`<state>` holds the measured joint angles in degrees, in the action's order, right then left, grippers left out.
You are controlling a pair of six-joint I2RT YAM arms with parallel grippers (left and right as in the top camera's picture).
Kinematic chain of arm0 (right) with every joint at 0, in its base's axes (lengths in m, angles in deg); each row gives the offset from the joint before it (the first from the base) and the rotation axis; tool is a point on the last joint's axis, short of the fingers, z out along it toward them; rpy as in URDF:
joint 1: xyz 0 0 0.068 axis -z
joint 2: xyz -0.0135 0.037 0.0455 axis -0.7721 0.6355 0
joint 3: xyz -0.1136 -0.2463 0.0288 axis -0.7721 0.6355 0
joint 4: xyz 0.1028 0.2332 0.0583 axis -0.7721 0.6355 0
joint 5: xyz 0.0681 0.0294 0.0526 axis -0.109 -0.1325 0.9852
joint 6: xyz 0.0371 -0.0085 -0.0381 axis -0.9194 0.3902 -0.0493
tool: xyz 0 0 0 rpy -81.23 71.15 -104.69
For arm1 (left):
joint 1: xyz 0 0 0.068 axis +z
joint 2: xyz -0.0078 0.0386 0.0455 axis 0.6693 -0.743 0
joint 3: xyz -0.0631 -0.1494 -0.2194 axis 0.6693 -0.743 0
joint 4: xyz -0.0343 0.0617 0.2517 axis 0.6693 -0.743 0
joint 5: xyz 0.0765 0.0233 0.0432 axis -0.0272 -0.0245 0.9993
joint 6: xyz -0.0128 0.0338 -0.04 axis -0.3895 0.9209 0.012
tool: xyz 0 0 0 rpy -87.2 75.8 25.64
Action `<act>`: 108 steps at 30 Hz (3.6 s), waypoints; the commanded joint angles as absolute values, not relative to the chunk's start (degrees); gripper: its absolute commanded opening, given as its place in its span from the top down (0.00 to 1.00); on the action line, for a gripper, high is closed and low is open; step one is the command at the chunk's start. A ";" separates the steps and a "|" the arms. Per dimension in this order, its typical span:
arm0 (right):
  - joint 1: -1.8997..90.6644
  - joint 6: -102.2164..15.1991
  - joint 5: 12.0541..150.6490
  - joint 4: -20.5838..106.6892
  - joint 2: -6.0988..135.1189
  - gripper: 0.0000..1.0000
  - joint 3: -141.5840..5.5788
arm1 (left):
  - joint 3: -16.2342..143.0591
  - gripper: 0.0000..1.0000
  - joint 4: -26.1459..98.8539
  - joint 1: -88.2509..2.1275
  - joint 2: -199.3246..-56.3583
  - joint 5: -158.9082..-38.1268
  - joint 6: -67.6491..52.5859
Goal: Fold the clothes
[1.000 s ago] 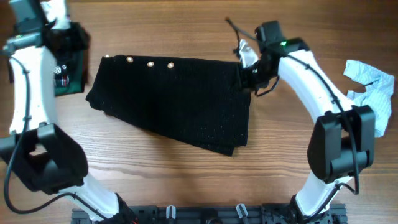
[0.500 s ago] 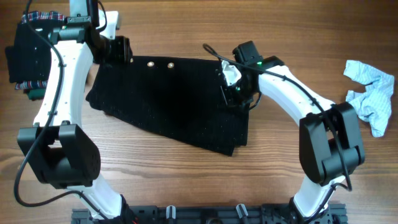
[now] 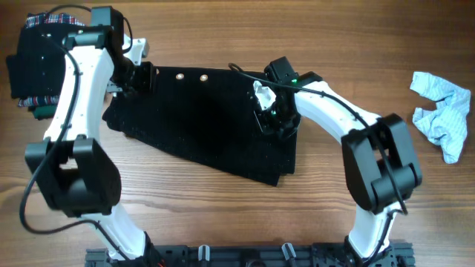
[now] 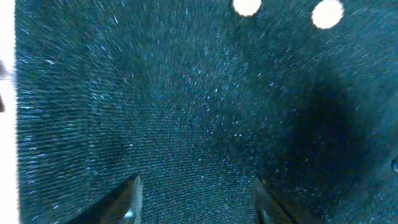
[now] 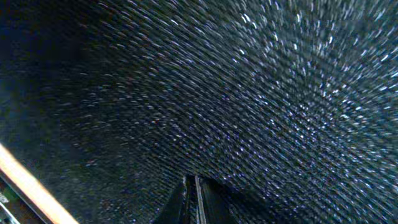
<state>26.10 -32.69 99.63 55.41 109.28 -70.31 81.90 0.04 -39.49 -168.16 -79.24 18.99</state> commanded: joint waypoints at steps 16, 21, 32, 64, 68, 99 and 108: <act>34.19 -41.61 96.79 54.84 113.46 0.96 -69.85 | 82.54 0.43 5.20 -39.58 -174.08 -83.52 17.33; 38.95 -41.56 96.36 53.69 113.46 0.96 -69.87 | 82.54 0.34 7.97 -40.03 -174.06 -88.16 17.33; 46.12 -38.61 91.15 49.62 113.46 0.96 -70.44 | 82.54 0.13 16.23 -43.84 -174.06 -96.09 17.31; 25.29 -35.07 73.84 68.42 113.57 0.75 -90.70 | 82.56 0.08 14.60 -32.19 -155.85 -79.06 4.96; 22.78 -37.19 72.77 68.37 115.23 0.76 -89.98 | 82.56 0.05 14.60 -28.36 -154.45 -79.17 -0.22; 30.86 -37.06 69.82 65.29 129.79 0.76 -89.87 | 82.54 0.02 12.45 -24.32 -153.32 -80.86 -3.67; 40.77 -33.32 69.82 63.00 129.79 0.76 -89.89 | 82.54 0.01 12.45 -25.50 -153.49 -80.86 -3.67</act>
